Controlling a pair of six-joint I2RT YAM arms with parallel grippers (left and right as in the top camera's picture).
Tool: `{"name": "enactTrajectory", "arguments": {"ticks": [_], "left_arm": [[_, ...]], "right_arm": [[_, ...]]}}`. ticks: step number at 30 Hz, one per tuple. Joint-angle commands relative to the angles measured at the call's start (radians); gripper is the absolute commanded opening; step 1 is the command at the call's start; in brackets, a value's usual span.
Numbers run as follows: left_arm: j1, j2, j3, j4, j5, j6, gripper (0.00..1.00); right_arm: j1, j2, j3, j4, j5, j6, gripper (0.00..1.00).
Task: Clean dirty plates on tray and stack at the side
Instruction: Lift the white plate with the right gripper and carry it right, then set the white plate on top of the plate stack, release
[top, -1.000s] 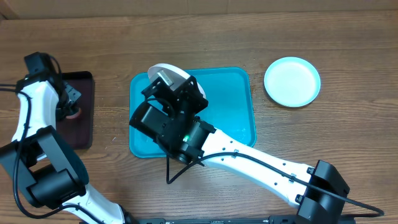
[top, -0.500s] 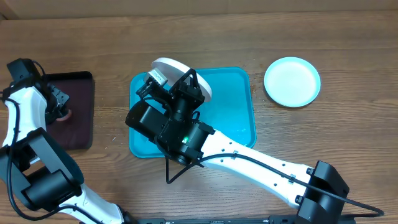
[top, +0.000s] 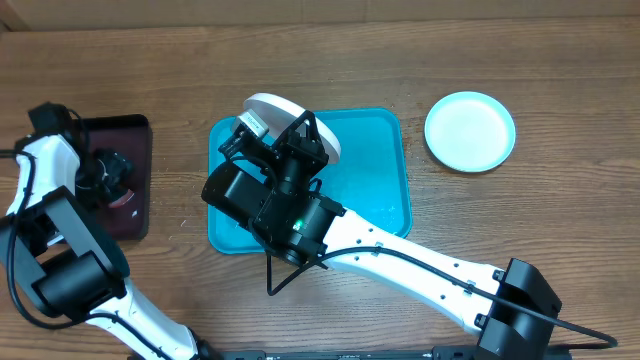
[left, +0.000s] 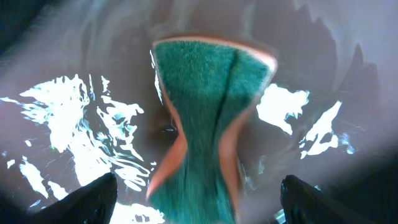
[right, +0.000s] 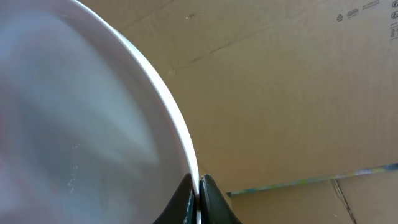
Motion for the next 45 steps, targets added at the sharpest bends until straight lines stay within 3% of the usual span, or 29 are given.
{"name": "enactTrajectory", "arguments": {"ticks": [1,3,5,8,9,12,19,21,27,32,40,43,45], "left_arm": [[0.001,-0.120,0.124,-0.056,0.059,-0.026,0.86],[-0.001,-0.156,0.165,-0.093,0.124,-0.026,0.89],[-0.004,-0.188,0.183,-0.115,0.183,-0.026,1.00],[-0.007,-0.227,0.185,-0.147,0.225,-0.026,1.00],[-0.007,-0.234,0.185,-0.171,0.238,-0.026,1.00],[-0.008,-0.230,0.184,-0.212,0.277,-0.026,1.00],[-0.008,-0.227,0.183,-0.315,0.325,-0.026,1.00],[-0.008,-0.227,0.180,-0.348,0.325,-0.026,1.00],[-0.015,-0.227,0.180,-0.388,0.325,-0.026,1.00],[-0.049,-0.227,0.179,-0.389,0.325,-0.026,1.00],[-0.131,-0.227,0.179,-0.399,0.304,-0.025,1.00],[-0.158,-0.227,0.179,-0.399,0.280,-0.025,1.00],[-0.168,-0.227,0.179,-0.400,0.271,-0.026,1.00]], "right_arm": [[0.006,-0.023,0.022,0.006,0.003,0.021,0.04],[-0.004,-0.023,0.022,-0.014,-0.011,0.124,0.04],[-0.036,-0.023,0.020,-0.088,-0.154,0.270,0.04],[-0.134,-0.018,0.005,-0.166,-0.521,0.381,0.04],[-0.207,-0.016,0.002,-0.209,-0.651,0.498,0.04],[-0.354,-0.024,0.002,-0.283,-0.808,0.727,0.04],[-0.803,-0.027,0.002,-0.370,-1.498,0.769,0.04],[-0.942,-0.025,0.002,-0.420,-1.613,0.756,0.04],[-1.224,-0.023,-0.021,-0.511,-1.596,0.697,0.04],[-1.380,-0.023,-0.091,-0.432,-1.594,0.701,0.04],[-1.423,-0.019,-0.240,-0.220,-1.575,0.702,0.04],[-1.410,0.000,-0.270,-0.175,-1.574,0.703,0.12],[-1.403,0.010,-0.270,-0.176,-1.563,0.704,0.12]]}}
